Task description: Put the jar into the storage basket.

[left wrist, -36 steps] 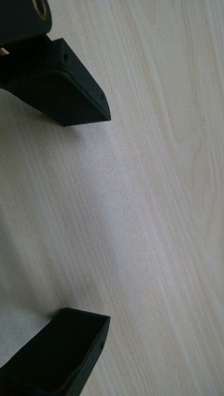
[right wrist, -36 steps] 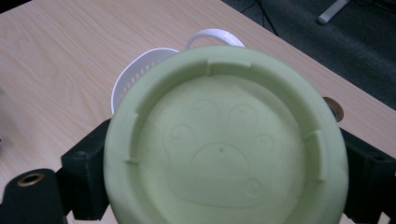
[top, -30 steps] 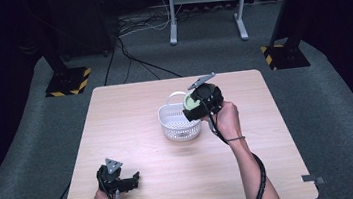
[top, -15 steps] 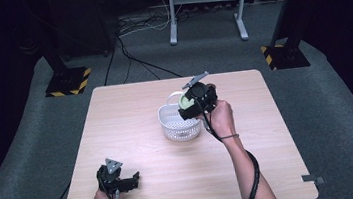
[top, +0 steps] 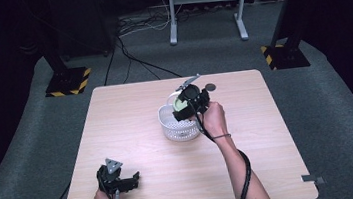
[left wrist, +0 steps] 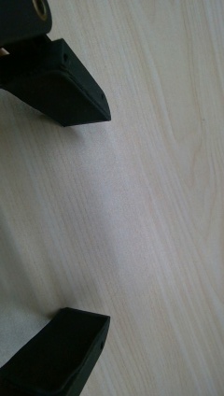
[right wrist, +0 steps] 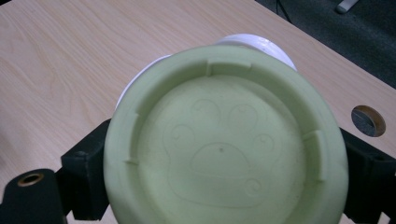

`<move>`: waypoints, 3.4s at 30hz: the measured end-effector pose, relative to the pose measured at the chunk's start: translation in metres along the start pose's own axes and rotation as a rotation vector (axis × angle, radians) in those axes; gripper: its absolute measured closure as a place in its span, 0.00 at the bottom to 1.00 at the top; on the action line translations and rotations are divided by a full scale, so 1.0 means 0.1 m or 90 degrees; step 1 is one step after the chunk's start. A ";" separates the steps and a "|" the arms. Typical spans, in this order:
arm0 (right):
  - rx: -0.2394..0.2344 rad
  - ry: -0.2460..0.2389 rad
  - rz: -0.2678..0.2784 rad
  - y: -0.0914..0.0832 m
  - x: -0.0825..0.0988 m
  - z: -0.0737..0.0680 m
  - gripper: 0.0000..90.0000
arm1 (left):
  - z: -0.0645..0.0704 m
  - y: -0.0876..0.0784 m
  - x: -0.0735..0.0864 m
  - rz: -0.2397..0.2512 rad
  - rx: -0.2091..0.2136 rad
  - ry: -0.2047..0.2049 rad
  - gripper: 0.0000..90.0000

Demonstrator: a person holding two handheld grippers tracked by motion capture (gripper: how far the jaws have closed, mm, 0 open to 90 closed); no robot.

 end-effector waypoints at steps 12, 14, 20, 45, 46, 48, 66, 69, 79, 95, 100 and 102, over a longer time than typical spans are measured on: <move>-0.005 0.016 -0.016 0.21 0.05 -0.03 0.12 | 0.00 0.00 0.00 -0.001 0.001 0.001 0.04; -0.005 0.017 -0.019 0.24 0.06 -0.03 0.12 | 0.00 0.00 0.00 -0.001 0.001 0.001 0.04; -0.004 0.023 -0.029 0.34 0.11 -0.03 0.12 | 0.00 0.00 0.00 -0.001 0.001 0.002 0.04; -0.010 0.067 -0.069 0.66 0.32 0.01 0.12 | 0.00 0.00 0.00 -0.001 0.001 0.002 0.04; -0.010 0.069 -0.071 0.67 0.32 0.01 0.12 | 0.00 0.00 0.00 -0.001 0.001 0.002 0.04; -0.010 0.073 -0.074 0.69 0.34 0.01 0.12 | 0.00 0.00 0.00 -0.001 0.001 0.002 0.04; -0.013 0.100 -0.106 0.83 0.44 0.03 0.12 | 0.00 0.00 0.00 -0.001 0.001 0.002 0.04; -0.015 0.100 -0.108 0.83 0.44 0.03 0.12 | 0.00 0.00 0.00 -0.001 0.001 0.002 0.04; -0.022 0.101 -0.115 0.84 0.45 0.03 0.12 | 0.00 0.00 0.00 -0.001 0.001 0.002 0.04; -0.025 0.104 -0.127 0.84 0.46 0.03 0.12 | 0.00 0.00 0.00 -0.001 0.001 0.002 0.04; -0.024 0.105 -0.132 0.84 0.46 0.03 0.12 | 0.00 0.00 0.00 -0.001 0.001 0.002 0.04; -0.024 0.105 -0.133 0.84 0.46 0.03 0.12 | 0.00 0.00 0.00 -0.001 0.001 0.002 0.04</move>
Point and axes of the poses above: each handheld gripper's, and its own axes: y roughly forward along the jaws, x roughly out of its underside, z roughly to its right, the point moved 6 cm from there along y, roughly forward along the jaws, and after that the axes turned 7 degrees about z, right-handed, at the moved point
